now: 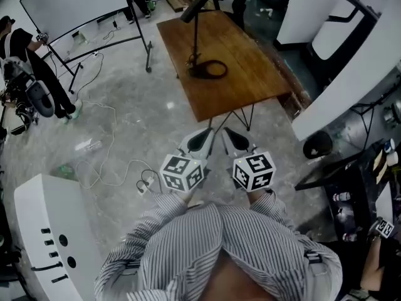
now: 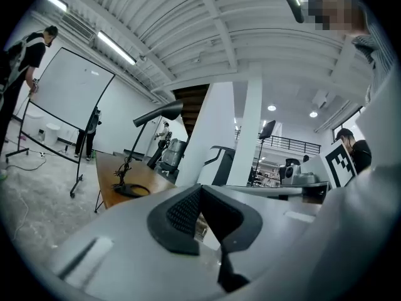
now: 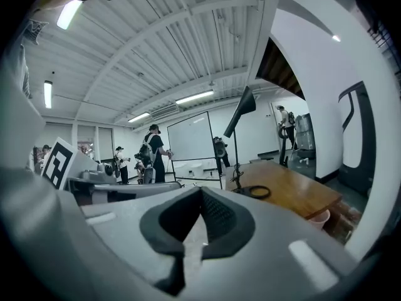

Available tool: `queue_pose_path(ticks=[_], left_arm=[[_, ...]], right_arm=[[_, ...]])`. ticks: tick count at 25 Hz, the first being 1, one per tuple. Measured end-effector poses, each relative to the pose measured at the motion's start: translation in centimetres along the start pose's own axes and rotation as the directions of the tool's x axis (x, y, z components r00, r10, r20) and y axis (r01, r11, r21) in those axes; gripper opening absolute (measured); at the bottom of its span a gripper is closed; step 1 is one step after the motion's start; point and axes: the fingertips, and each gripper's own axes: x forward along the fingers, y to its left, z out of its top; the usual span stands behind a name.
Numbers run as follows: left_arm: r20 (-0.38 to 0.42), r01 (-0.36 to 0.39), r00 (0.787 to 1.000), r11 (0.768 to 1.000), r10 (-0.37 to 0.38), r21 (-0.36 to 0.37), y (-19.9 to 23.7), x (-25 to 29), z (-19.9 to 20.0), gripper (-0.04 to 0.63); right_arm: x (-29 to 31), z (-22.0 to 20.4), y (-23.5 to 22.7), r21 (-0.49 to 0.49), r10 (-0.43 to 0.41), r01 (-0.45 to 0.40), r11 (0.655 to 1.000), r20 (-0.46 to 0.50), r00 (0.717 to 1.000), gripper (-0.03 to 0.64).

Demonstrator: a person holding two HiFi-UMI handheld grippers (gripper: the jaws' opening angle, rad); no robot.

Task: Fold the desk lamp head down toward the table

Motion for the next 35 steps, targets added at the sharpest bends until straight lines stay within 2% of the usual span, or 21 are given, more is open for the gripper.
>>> queue_pose_path(ticks=[6, 13, 17, 21, 29, 35], left_arm=[[0.009, -0.014, 1.0, 1.0, 0.014, -0.004, 0.3, 0.7, 0.1, 0.003], [0.059, -0.009, 0.998, 0.999, 0.011, -0.03, 0.7, 2.4, 0.9, 0.005], [0.068, -0.049, 0.996, 0.997, 0.053, -0.052, 2.4, 3.1, 0.7, 0.005], [0.061, -0.068, 0.996, 0.996, 0.072, -0.062, 4.3, 4.2, 0.7, 0.005], [0.074, -0.056, 0.995, 0.997, 0.06, -0.059, 10.3, 10.0, 2.6, 0.005], [0.079, -0.005, 0.997, 1.0, 0.005, 0.003, 15.5, 15.6, 6.6, 0.005]], right_arm=[[0.4, 0.2, -0.2, -0.001, 0.035, -0.035, 0.999, 0.017, 0.999, 0.0], [1.0, 1.5, -2.1, -0.071, 0.042, -0.038, 0.997, 0.061, 0.997, 0.002], [1.8, 0.7, -3.0, -0.084, 0.036, -0.034, 0.996, 0.029, 0.999, 0.002], [3.1, 0.1, -4.5, -0.056, 0.029, -0.028, 0.998, 0.018, 0.999, 0.002], [10.8, 2.4, -8.7, -0.087, 0.019, -0.014, 0.996, 0.055, 0.998, 0.002], [18.8, 6.4, -11.3, -0.1, 0.032, -0.024, 0.995, 0.081, 0.996, 0.002]])
